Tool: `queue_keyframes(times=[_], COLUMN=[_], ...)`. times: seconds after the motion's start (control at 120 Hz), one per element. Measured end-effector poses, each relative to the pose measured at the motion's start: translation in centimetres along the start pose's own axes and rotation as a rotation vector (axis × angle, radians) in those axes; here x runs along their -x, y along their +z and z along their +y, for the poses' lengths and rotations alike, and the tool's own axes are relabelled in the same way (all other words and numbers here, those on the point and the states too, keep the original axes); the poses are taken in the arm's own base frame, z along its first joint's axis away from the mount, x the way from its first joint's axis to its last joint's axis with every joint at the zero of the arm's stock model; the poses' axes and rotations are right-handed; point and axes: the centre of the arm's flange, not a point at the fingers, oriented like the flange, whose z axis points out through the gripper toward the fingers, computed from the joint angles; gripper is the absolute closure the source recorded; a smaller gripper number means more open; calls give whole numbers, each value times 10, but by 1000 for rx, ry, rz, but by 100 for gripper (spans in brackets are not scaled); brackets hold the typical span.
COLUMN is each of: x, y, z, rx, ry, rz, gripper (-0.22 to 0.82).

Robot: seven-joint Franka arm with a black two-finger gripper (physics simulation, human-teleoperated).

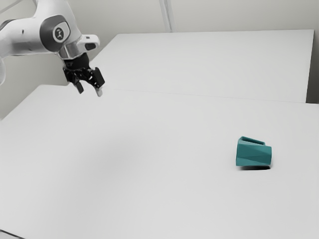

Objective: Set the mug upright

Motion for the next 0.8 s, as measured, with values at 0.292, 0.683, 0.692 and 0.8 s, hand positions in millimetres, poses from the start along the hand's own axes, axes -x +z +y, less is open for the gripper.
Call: queue_keyframes(times=[0.292,0.683,0.692,0.8], x=[-37,-17,-18,-30], y=[40,114,116,137], z=[26,124,124,135], rx=[67,295,304,415], ry=[64,-134,-148,-310], rz=[63,284,287,321], gripper=[0,0,0,0])
